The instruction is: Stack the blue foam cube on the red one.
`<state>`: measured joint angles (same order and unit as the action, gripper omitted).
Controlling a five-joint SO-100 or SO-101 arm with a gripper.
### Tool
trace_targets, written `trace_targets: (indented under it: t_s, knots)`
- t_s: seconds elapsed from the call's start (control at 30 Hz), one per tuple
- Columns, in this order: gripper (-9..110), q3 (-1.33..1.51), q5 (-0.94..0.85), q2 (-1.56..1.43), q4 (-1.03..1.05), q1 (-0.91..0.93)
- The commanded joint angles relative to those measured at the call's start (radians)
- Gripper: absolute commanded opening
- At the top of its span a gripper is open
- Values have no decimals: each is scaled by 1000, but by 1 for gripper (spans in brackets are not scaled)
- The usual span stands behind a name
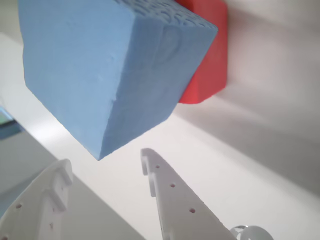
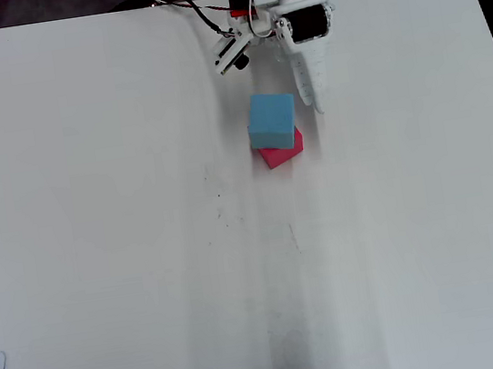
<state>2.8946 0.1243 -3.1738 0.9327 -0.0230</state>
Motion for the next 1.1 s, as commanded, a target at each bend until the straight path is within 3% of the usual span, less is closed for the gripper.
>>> trace_targets:
  t_s: [0.0,1.07]
  knots:
    - [16,-5,6,-9,-17,26]
    - [21,-3,6,-9,-28,112]
